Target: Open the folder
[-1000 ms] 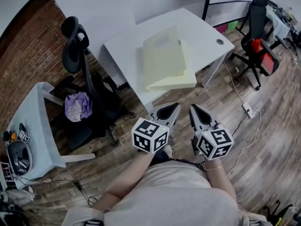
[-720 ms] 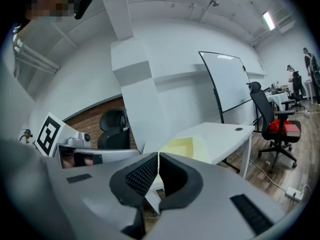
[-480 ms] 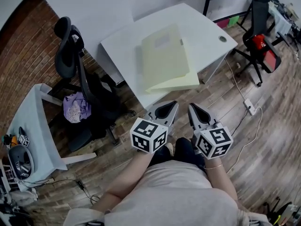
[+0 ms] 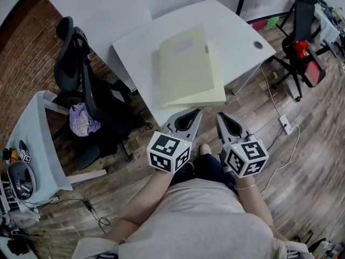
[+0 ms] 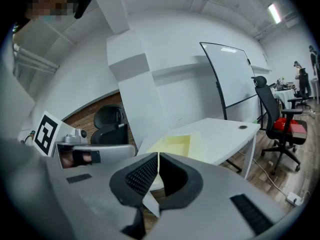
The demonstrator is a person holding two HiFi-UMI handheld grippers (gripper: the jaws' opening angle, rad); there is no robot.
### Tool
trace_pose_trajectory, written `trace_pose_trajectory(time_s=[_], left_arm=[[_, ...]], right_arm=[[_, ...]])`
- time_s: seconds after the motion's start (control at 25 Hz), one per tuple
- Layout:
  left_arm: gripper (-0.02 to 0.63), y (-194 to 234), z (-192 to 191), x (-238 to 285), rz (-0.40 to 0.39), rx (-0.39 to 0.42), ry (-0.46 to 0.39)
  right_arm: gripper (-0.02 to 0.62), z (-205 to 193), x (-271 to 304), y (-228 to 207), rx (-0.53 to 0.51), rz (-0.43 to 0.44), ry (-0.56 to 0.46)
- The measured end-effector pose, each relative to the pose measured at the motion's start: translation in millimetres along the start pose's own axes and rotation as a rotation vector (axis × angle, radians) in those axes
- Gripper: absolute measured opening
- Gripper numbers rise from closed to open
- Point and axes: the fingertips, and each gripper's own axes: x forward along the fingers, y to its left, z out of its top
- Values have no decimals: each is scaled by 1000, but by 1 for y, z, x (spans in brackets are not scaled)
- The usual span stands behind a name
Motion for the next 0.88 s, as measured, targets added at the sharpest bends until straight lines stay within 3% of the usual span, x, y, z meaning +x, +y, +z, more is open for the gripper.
trace_pose_trajectory(time_s=[0.24,0.52,0.88], left_arm=[[18,4,16,19,39,28,-17],[18,19,17,30,117,50,-15],[20,32,18,36,228,158,32]], right_arm=[[23,19,19,-24,2,33,3],[23,14,37,-36,10,85,48],[23,4,48,-51,27,114,101]])
